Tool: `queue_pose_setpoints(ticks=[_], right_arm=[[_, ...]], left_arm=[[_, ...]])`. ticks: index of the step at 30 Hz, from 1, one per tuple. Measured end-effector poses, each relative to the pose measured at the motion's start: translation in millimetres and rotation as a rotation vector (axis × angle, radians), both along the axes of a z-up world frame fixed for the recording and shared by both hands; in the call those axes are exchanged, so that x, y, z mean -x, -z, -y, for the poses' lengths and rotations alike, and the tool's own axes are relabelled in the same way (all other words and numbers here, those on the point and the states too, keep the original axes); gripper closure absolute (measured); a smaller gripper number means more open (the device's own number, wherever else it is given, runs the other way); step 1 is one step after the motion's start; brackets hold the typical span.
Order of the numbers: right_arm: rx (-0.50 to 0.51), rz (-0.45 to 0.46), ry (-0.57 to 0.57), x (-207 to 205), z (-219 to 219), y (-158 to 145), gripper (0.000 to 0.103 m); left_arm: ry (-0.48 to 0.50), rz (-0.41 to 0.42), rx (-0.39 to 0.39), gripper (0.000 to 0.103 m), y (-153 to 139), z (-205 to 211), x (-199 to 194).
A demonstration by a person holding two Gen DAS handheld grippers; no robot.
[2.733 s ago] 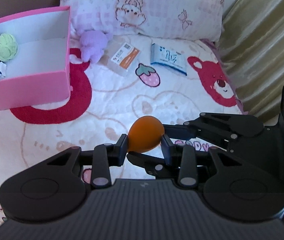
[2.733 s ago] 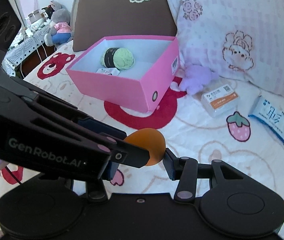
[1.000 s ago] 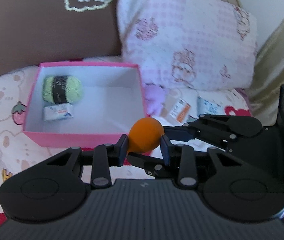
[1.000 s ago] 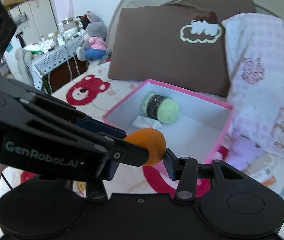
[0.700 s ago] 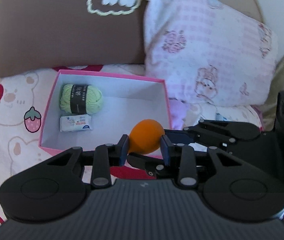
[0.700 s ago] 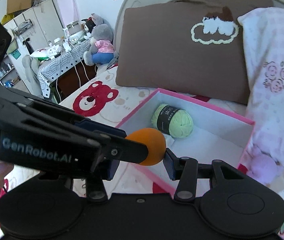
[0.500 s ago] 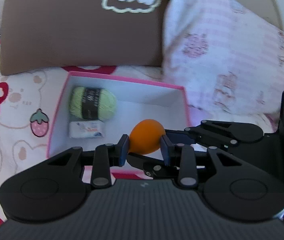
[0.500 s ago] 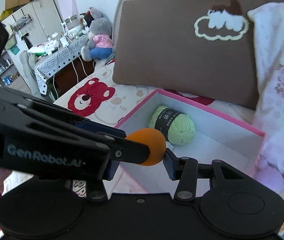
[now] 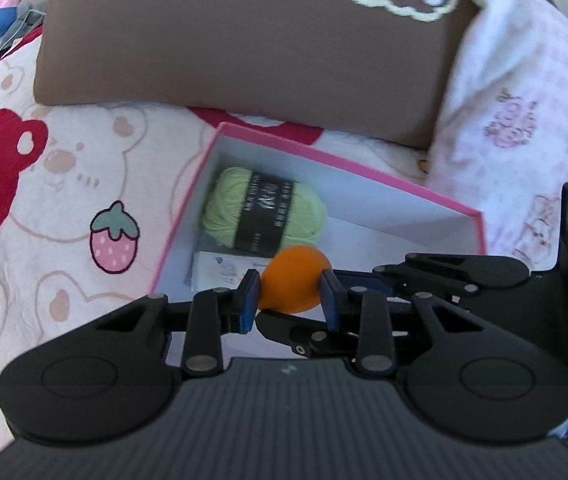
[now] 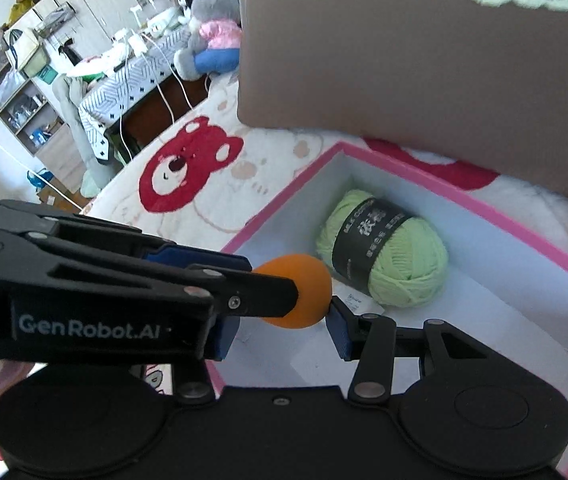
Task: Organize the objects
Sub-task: 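Lower the orange sponge into the pink box beside the yarn ball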
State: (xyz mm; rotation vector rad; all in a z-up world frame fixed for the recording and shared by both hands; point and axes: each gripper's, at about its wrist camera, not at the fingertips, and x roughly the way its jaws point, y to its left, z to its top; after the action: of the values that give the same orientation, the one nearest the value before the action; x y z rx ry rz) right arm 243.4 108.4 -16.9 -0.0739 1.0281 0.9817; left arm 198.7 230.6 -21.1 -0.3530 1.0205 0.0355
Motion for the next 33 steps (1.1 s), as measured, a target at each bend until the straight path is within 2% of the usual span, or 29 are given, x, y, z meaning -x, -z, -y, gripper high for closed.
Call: queue_pose_setpoints(ticks=[6, 10, 12, 13, 16, 17, 19, 23, 28, 33], right_arm=[[0.005, -0.033, -0.012, -9, -19, 25, 0.051], [0.016, -0.007, -0.023, -15, -28, 35, 0.051], [0.040, 0.017, -0.037, -16, -33, 38, 0.051], [0.051, 0.037, -0.042, -16, -35, 39, 0.053], [0.087, 0.111, -0.055, -13, -41, 42, 0.070], [0.109, 0.148, -0.061, -12, -44, 42, 0.072], [0.114, 0.155, -0.059, -13, -45, 44, 0.074], [0.128, 0.137, -0.039, -16, -42, 47, 0.074], [0.133, 0.099, -0.054, -12, -34, 44, 0.072], [0.126, 0.113, -0.076, 2, -22, 29, 0.070]], left_arm=[[-0.048, -0.003, -0.014, 0.074, 23, -14, -4], [-0.063, 0.005, -0.040, 0.075, 35, -20, -10], [-0.059, 0.001, -0.060, 0.080, 40, -21, -14], [-0.055, 0.002, -0.077, 0.081, 41, -21, -15], [-0.042, 0.013, -0.133, 0.081, 44, -19, -18], [-0.038, 0.018, -0.151, 0.081, 44, -17, -18], [-0.035, 0.023, -0.169, 0.081, 46, -16, -20], [-0.038, 0.027, -0.144, 0.081, 49, -17, -18], [-0.043, 0.043, -0.149, 0.081, 44, -18, -12], [-0.066, 0.045, -0.078, 0.081, 35, -23, -6]])
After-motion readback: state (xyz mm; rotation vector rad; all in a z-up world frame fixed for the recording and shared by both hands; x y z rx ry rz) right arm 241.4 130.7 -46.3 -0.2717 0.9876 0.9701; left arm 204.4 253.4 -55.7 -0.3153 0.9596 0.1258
